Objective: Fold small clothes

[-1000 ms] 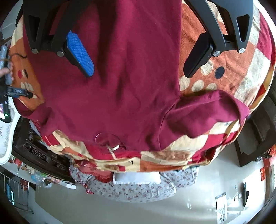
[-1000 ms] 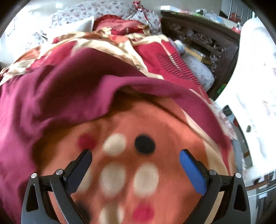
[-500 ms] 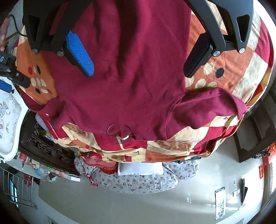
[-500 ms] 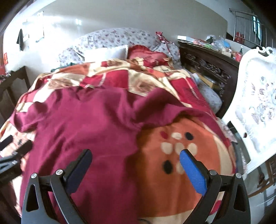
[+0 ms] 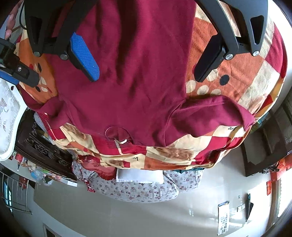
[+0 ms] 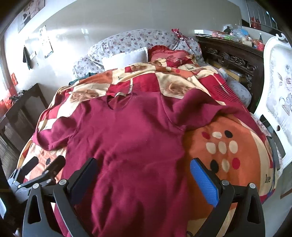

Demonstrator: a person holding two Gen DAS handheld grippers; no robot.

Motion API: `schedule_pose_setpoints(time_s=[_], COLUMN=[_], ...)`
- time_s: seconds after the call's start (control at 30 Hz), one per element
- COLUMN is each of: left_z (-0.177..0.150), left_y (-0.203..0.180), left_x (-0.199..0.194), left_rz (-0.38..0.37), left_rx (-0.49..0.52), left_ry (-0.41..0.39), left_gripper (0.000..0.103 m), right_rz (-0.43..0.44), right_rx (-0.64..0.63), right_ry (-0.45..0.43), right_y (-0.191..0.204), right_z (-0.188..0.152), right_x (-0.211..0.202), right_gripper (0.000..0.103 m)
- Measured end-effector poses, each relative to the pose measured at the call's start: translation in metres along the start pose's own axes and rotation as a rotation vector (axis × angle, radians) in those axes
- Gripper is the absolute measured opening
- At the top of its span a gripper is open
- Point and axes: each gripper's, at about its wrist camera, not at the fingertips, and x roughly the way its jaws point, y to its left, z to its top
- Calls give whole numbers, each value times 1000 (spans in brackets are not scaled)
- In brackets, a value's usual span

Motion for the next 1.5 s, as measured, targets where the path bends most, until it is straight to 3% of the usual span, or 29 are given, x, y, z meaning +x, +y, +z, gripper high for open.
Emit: schedule_pose_setpoints(time_s=[0.27,0.47,0.63,0.8,0.9,1.1,1.23,1.5], left_z=[-1,-1,-1,1,3,4,7,8], left_y=[-1,-1,0,-6,-7,-7,-4,-6], left_x=[4,5,-3,-9,-14,-14,-13,-2], left_rz=[-1,-3,-19,-19,-20,-24,-25,-13], left_rx=[14,17,0,33,29,33,16,32], left_ry=[4,10,-14,-17,-35,-22,-23,-4], left_gripper=[103,103,103,103,103,103,103,103], right_rz=[68,219,212,317,292,350,332,184], right_rx=[32,92,63,70,45,53,12,25], right_ry=[12,47,14,41,-12,1,-32,6], right_y=[0,-5,2,8,15,22,29,21], right_z=[-2,3,5,17,23,28,32,31], right_x=[-18,-52,-76,-97,-110,-119,-124,-56], right_gripper=[103,103,103,103,103,103,103,103])
